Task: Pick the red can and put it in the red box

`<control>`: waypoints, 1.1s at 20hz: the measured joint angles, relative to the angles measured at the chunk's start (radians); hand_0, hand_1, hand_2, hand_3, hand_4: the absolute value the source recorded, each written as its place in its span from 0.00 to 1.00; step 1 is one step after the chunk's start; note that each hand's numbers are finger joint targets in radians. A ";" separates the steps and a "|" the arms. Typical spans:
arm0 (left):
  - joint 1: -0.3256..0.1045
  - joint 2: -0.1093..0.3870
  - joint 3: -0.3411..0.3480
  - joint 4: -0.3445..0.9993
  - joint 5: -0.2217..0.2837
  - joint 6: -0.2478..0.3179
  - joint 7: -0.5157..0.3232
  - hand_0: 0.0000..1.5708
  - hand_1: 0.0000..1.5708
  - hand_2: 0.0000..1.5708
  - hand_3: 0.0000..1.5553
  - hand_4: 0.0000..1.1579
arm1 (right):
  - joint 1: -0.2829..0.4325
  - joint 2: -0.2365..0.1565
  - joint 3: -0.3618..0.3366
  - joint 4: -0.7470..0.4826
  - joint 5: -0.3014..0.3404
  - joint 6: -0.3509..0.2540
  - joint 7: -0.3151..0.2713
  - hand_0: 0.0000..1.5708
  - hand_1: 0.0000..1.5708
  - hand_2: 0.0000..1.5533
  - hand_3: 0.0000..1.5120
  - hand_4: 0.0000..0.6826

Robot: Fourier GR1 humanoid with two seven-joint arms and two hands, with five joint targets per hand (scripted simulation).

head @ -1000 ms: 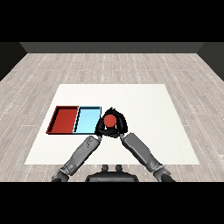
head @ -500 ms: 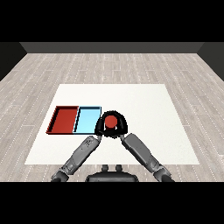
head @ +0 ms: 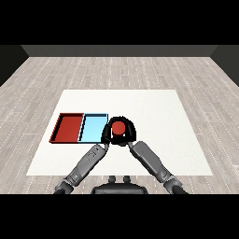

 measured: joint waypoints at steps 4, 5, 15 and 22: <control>-0.011 0.002 -0.007 0.019 0.031 0.000 -0.028 1.00 1.00 1.00 0.96 0.98 | 0.022 -0.001 0.003 -0.016 -0.027 0.024 -0.015 0.00 0.00 0.00 0.00 0.00; -0.010 0.001 -0.007 0.019 0.034 0.000 -0.036 1.00 1.00 1.00 0.96 0.98 | 0.023 0.000 0.000 -0.021 -0.020 0.034 -0.009 0.00 0.00 0.00 0.00 0.00; -0.013 -0.019 -0.020 0.033 0.041 0.002 -0.078 1.00 1.00 1.00 0.95 1.00 | 0.059 0.003 -0.035 -0.091 0.055 0.084 0.042 0.00 0.00 0.00 0.00 0.00; 0.042 -0.021 -0.001 0.003 0.003 -0.037 -0.054 1.00 1.00 1.00 0.95 0.99 | 0.063 -0.017 -0.100 -0.175 0.124 0.073 0.102 0.00 0.00 0.00 0.00 0.00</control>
